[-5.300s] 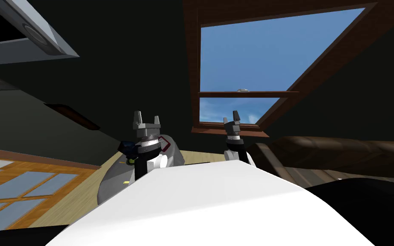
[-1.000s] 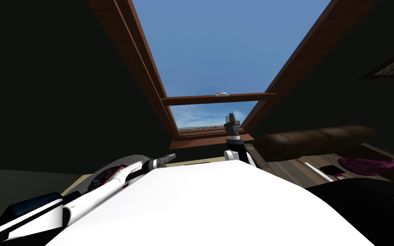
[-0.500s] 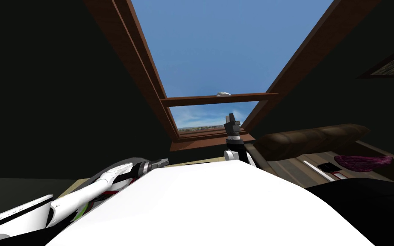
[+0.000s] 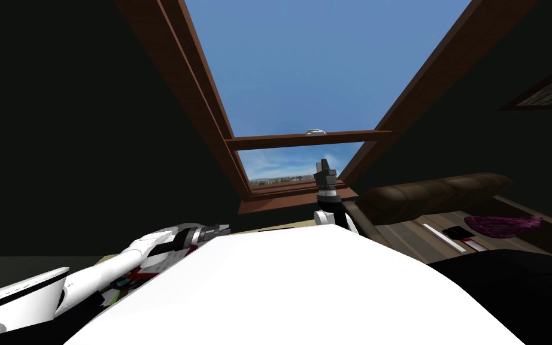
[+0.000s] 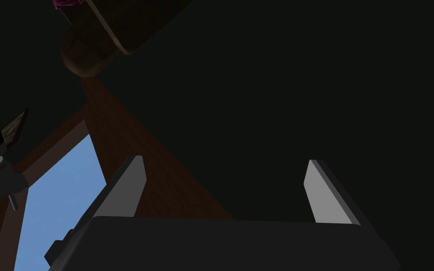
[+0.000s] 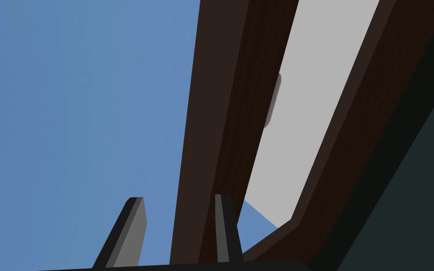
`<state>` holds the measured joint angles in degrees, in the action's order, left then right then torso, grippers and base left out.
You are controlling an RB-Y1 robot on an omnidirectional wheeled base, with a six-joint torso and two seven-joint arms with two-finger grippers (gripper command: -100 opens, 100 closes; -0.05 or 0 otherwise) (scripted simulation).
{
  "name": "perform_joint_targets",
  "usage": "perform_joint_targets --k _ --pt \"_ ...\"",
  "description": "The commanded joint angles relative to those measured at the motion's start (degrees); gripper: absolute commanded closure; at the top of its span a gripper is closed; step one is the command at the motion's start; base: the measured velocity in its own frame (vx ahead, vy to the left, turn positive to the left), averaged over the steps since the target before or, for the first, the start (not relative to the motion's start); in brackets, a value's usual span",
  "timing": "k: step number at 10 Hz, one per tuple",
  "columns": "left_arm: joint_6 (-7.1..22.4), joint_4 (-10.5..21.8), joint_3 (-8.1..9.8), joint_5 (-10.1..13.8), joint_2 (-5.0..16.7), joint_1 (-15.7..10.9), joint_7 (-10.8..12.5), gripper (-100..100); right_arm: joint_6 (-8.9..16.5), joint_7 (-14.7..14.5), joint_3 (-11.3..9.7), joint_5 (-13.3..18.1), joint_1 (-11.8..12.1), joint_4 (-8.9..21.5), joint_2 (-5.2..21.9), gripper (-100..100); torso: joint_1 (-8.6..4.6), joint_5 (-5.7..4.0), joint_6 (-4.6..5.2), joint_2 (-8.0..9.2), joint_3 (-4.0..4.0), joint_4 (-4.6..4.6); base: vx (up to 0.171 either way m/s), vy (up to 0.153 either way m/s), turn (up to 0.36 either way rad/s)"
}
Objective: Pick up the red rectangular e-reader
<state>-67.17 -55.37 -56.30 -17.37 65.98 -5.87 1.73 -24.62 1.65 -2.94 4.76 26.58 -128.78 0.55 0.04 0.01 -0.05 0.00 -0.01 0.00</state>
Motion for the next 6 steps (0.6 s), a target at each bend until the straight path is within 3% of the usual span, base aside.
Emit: perform_joint_targets --k 1,2,3,5,6 --pt "-2.4 2.9 -2.14 -1.2 1.9 -1.5 -0.8 -100 0.0 0.0 0.0 0.0 0.0 0.0 0.0 0 0.0 0.0 0.0 0.0 0.0 0.0 0.014 0.029 -0.045" --pt "-2.4 3.3 -2.14 -1.2 1.9 -1.5 -0.8 -100 0.0 0.0 0.0 0.0 0.0 0.0 0.0 0 0.05 -0.01 0.01 -0.01 0.0 0.0 0.017 0.034 -0.034" --pt "-4.3 5.5 -4.1 -2.3 3.8 -3.1 -1.3 -100 0.0 0.0 0.0 0.0 0.0 0.0 0.0 0 0.06 0.01 0.01 -0.02 -0.01 0.0 0.021 0.041 -0.051" --pt "-4.3 5.8 -4.1 -2.3 3.8 -3.1 -1.3 -100 0.0 0.0 0.0 0.0 0.0 0.0 0.0 0 0.08 0.02 0.01 -0.02 -0.01 0.0 0.011 0.027 -0.014" --pt "-6.2 8.3 -5.96 -3.4 5.5 -4.6 -1.8 -100 0.0 0.0 0.0 0.0 0.0 0.0 0.0 0 0.01 0.01 0.0 0.0 0.0 0.0 0.014 0.024 -0.049"
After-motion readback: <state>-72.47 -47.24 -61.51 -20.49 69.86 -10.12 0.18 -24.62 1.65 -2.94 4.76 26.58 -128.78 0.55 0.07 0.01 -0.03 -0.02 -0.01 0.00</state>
